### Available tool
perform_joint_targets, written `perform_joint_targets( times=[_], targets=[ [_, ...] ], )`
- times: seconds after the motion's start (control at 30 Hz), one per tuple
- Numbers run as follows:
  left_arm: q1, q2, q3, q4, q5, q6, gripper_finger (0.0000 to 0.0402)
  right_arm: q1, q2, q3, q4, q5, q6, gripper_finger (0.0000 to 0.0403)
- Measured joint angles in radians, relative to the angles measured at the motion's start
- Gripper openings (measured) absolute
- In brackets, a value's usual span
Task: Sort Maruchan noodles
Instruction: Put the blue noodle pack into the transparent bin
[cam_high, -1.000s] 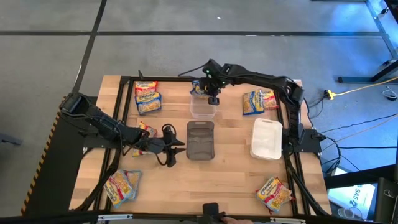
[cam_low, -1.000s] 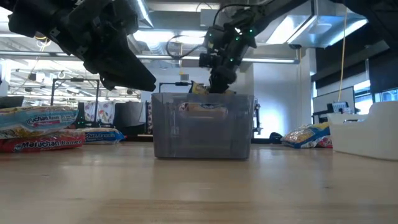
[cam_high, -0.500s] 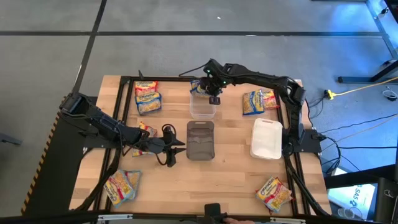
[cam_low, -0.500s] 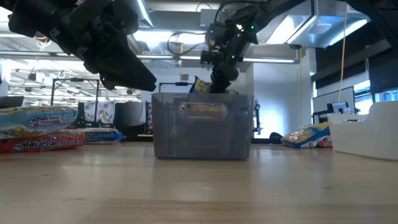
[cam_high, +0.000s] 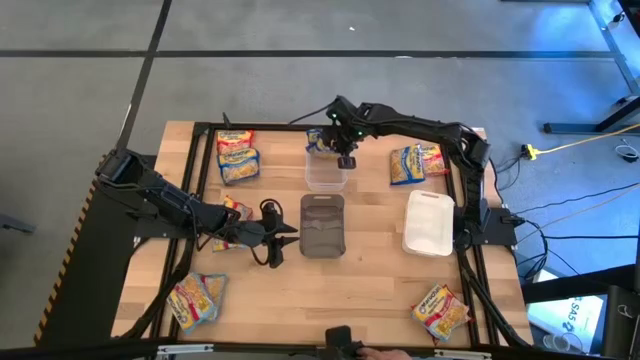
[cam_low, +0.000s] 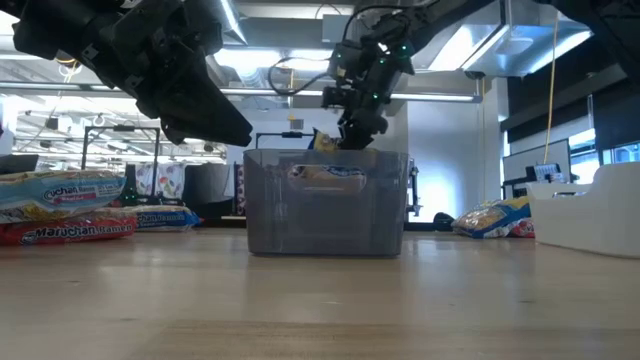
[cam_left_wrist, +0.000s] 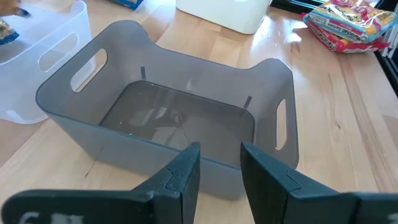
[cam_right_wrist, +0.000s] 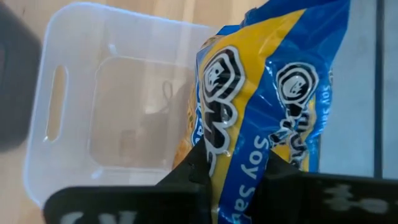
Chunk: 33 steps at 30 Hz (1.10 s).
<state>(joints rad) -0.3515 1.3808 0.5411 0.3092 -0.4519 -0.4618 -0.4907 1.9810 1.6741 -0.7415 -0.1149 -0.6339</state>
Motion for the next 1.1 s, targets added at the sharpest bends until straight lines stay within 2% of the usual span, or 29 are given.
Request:
perform_joint_targets(
  times=[0.7,0.83,1.1],
  targets=[
    [-0.002,0.000,0.000,0.022,0.000,0.000,0.0108,0.000,0.078,0.000,0.010,-0.009,0.028,0.0044],
    [-0.002,0.000,0.000,0.022,-0.002,0.000,0.0108,0.000,0.078,0.000,0.015,-0.009,0.027,0.0064],
    [-0.002,0.000,0.000,0.023,-0.003,0.001,0.0108,0.001,0.106,0.000,0.057,-0.001,0.053,0.0135]
  ],
)
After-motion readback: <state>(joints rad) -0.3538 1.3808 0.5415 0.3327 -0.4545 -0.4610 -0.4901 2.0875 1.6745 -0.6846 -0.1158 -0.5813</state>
